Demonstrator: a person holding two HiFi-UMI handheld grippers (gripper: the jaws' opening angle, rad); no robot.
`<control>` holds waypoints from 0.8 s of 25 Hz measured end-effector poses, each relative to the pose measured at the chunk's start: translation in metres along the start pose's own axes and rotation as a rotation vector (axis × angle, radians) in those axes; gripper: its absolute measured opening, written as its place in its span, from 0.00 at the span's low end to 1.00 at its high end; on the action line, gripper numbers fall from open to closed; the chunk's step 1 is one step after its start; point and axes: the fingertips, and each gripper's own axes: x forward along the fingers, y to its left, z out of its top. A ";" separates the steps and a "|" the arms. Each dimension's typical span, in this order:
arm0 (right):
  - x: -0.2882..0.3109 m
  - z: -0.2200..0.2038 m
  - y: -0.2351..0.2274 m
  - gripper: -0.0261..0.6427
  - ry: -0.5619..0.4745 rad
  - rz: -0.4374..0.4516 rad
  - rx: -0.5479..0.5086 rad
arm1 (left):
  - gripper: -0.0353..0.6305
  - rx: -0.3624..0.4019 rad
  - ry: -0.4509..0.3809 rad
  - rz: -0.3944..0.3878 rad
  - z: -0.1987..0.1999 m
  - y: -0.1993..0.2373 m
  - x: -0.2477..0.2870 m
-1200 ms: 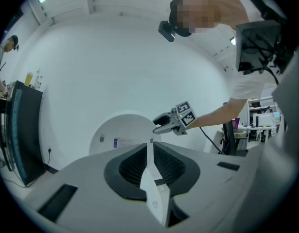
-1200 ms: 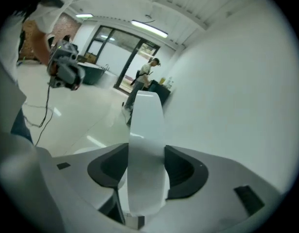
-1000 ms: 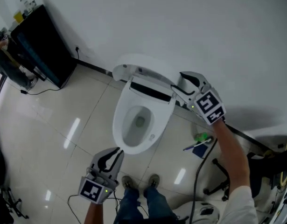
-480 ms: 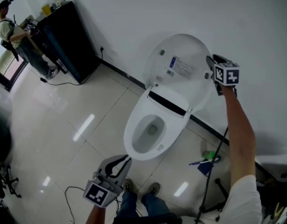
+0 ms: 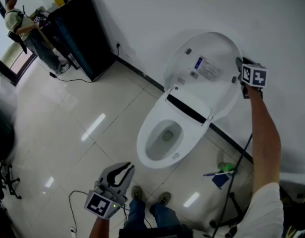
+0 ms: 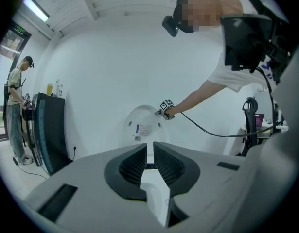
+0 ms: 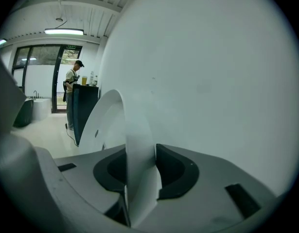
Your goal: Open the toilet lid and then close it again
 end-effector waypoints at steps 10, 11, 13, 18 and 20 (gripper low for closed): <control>-0.055 -0.010 0.027 0.53 -0.120 0.181 0.051 | 0.11 -0.006 -0.014 -0.024 0.008 0.018 0.000; -0.072 -0.006 0.033 0.53 -0.151 0.197 0.036 | 0.11 -0.008 -0.023 -0.035 0.012 0.017 0.003; -0.114 0.006 0.050 0.53 -0.214 0.237 0.000 | 0.11 -0.004 -0.043 -0.060 0.026 0.014 0.010; -0.256 0.017 0.110 0.53 -0.328 0.330 -0.032 | 0.11 0.013 -0.072 -0.137 0.071 -0.002 0.030; -0.308 0.009 0.137 0.53 -0.349 0.340 -0.019 | 0.11 0.019 -0.103 -0.168 0.094 -0.008 0.034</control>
